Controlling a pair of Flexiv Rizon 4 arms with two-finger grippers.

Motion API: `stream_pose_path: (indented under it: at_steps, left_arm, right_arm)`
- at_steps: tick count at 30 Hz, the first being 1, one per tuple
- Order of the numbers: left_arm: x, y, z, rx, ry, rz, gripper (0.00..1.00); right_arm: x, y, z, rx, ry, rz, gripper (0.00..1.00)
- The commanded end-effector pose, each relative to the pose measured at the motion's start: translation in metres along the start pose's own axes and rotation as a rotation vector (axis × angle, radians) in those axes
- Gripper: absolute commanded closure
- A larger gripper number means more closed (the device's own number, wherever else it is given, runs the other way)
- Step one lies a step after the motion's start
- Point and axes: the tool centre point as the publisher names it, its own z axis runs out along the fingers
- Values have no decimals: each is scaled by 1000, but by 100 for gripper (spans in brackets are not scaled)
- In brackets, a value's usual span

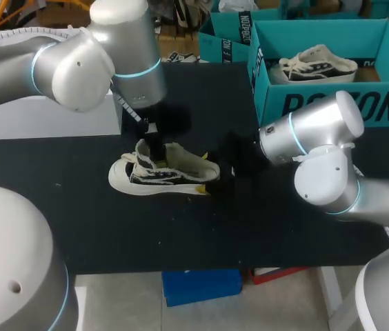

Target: Take the shoe out of the shoebox, open the shoe tongue, remove and reinsert the insole, then place the shoe into the shoebox

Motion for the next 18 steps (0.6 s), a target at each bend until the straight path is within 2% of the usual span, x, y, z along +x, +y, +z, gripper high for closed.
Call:
stream_pose_path:
  at_steps: [1, 7, 14, 18]
  left_arm:
    - [-6, -8, -7, -50, 75, 5, 100]
    - [-3, -13, -9, -121, 132, 20, 100]
    - [0, -17, -9, -99, 254, -2, 100]
    - [0, -17, -9, -99, 254, -2, 100]
  right_arm:
    - [0, 0, 2, 1, -2, 1, 100]
    - [0, 0, 2, 1, -2, 1, 100]
    - [0, 0, 2, 1, -2, 1, 100]
    - [0, 0, 2, 1, -2, 1, 100]
